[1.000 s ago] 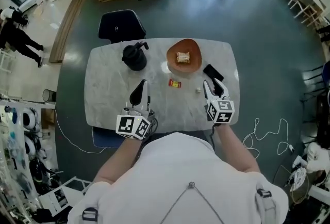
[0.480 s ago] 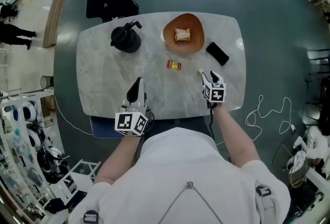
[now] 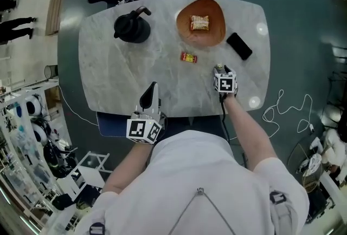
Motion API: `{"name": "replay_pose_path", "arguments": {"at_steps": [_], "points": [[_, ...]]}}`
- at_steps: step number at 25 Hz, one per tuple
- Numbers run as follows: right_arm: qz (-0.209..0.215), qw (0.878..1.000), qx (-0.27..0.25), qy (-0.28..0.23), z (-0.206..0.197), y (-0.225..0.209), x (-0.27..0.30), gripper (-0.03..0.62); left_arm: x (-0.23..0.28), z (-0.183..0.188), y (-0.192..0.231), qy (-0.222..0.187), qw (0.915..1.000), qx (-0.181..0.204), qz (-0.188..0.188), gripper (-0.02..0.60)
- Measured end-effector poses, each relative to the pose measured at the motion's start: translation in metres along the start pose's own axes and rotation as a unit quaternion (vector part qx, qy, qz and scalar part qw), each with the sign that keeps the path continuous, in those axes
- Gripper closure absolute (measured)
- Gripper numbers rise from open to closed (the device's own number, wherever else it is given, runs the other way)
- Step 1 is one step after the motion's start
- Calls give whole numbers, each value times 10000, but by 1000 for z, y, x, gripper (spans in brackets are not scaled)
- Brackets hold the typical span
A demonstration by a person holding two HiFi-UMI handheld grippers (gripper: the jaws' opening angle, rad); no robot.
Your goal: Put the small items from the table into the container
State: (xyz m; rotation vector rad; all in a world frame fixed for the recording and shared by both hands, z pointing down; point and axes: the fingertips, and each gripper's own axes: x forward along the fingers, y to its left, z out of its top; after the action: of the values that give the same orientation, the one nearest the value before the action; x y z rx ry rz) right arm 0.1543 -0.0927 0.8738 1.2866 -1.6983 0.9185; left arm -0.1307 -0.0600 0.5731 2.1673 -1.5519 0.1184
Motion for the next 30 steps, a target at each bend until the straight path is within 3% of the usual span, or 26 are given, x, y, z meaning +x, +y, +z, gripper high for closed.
{"name": "replay_pose_path", "arguments": {"at_steps": [4,6,8,17,24,30], "points": [[-109,9999,-11,118,1,-3,13,342,-4,-3,8,7,10000,-18,92,578],[-147,9996,-30,239,1,-2,13,460,-8,-1,12,-19,9999,-36,137,578],[-117,9997,-59,189,6,2,9,461,-12,3,14,-68,9998,-32,159,578],[87,9936,-10,-1124,79,33,-84,461,-18,40,1,-543,9983,218,-64,578],[433,9641,-46,-2621,164,52,-215,461,-17,95,-7,-1119,9920,532,-232,578],[740,9294,-1,-3616,197,64,-310,461,-22,132,-19,-1532,9857,628,-303,578]]}}
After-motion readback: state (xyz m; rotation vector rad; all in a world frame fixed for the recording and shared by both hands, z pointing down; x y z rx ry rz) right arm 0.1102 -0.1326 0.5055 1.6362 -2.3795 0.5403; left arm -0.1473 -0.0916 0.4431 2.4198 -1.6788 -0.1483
